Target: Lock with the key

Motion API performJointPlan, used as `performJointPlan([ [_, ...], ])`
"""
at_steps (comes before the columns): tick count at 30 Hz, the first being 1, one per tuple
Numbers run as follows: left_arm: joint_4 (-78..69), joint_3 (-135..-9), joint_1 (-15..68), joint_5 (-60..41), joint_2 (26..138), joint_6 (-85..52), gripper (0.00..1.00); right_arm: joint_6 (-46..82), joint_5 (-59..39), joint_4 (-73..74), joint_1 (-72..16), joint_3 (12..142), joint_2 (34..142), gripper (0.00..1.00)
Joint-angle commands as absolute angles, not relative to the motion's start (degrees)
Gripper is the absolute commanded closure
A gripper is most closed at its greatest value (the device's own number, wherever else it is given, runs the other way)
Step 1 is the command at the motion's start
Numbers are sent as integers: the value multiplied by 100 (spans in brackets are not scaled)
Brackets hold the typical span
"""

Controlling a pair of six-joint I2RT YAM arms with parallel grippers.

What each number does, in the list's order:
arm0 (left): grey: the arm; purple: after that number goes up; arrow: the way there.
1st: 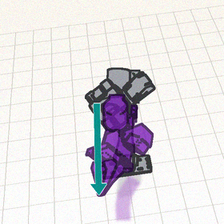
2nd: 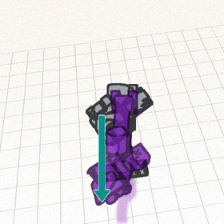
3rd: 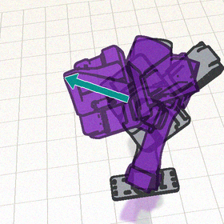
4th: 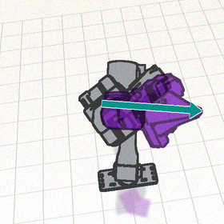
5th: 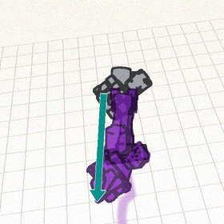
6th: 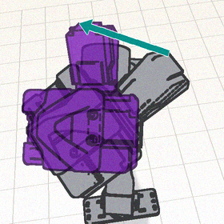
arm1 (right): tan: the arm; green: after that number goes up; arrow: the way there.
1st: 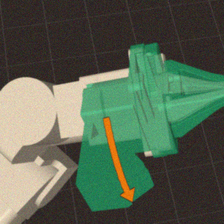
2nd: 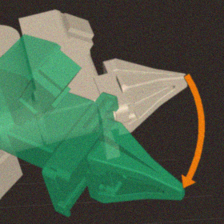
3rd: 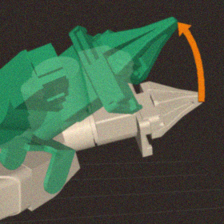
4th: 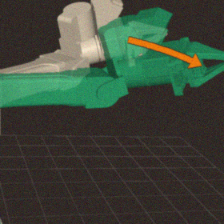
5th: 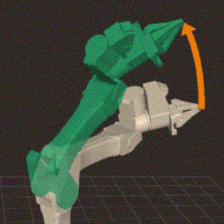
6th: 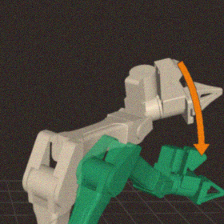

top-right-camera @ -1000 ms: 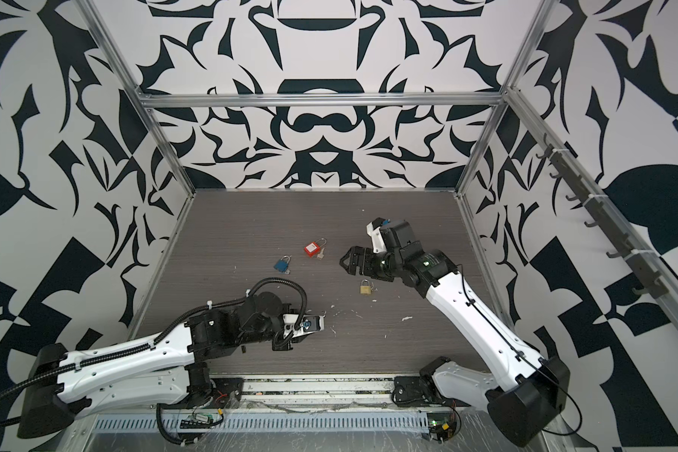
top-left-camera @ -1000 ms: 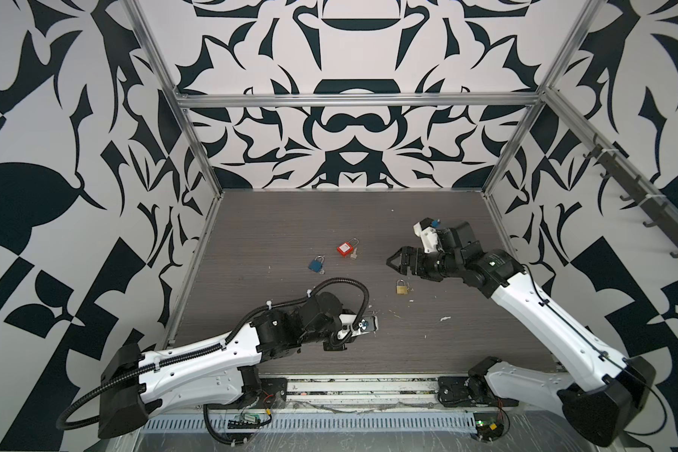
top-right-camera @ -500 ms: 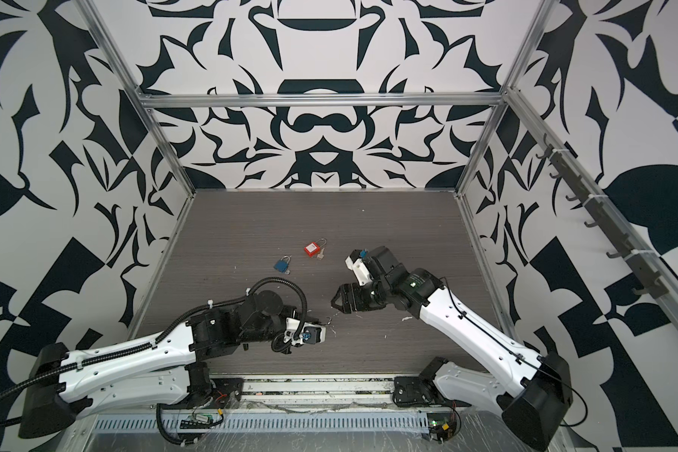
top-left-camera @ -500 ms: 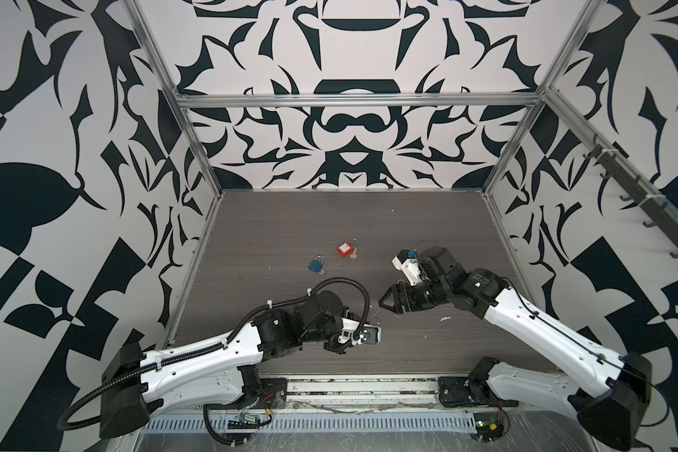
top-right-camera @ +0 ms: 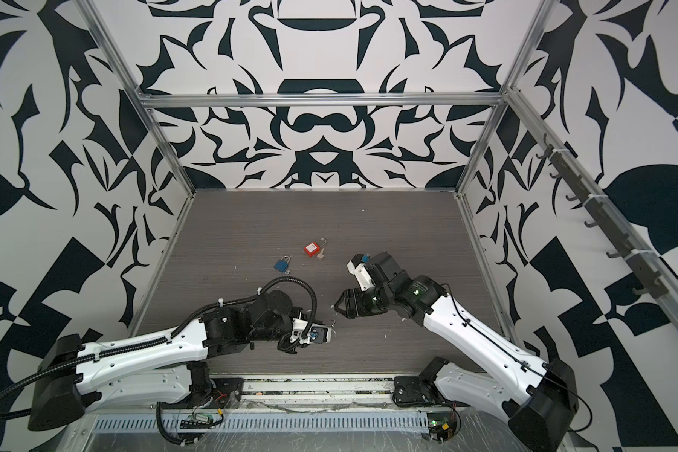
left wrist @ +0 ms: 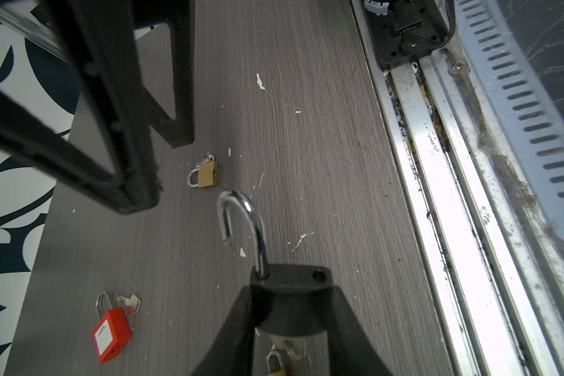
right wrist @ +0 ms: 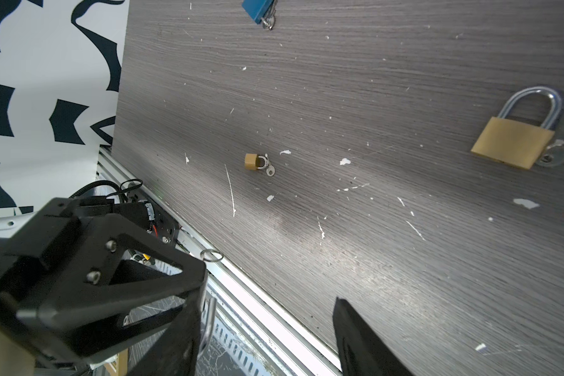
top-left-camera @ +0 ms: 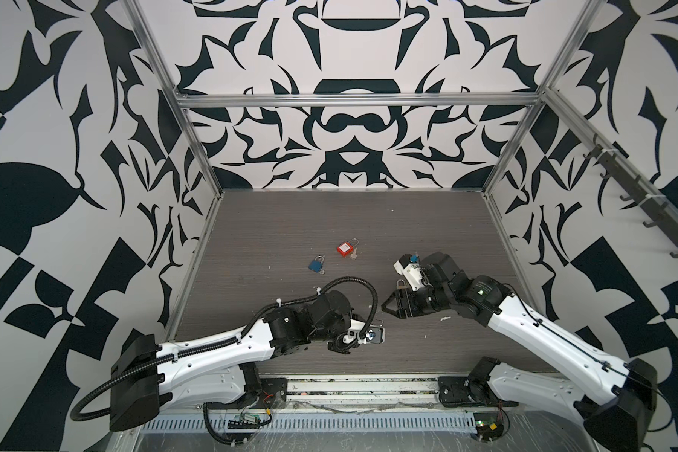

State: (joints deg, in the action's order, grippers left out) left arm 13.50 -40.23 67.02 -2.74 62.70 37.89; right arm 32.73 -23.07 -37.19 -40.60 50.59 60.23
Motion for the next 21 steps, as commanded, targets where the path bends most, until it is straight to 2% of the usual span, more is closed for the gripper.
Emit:
performJointPlan([
  [1, 1173, -4314, 6679, -284, 6347, 3894, 100, 3167, -2479, -3590, -4129, 5131, 6132, 35],
  [4, 980, -4283, 6680, -160, 6381, 3841, 100, 3138, -2532, -3613, -4182, 5062, 6181, 41],
  [10, 760, -4278, 6672, -19, 6499, 3693, 100, 3216, -2514, -3604, -4253, 4783, 6107, 58],
  [15, 586, -4295, 6631, 28, 6641, 3584, 100, 3235, -2215, -3683, -4256, 4741, 5828, 69],
  [21, 679, -4376, 6533, -13, 6703, 3386, 100, 3166, -1796, -3779, -4254, 4982, 5404, 72],
])
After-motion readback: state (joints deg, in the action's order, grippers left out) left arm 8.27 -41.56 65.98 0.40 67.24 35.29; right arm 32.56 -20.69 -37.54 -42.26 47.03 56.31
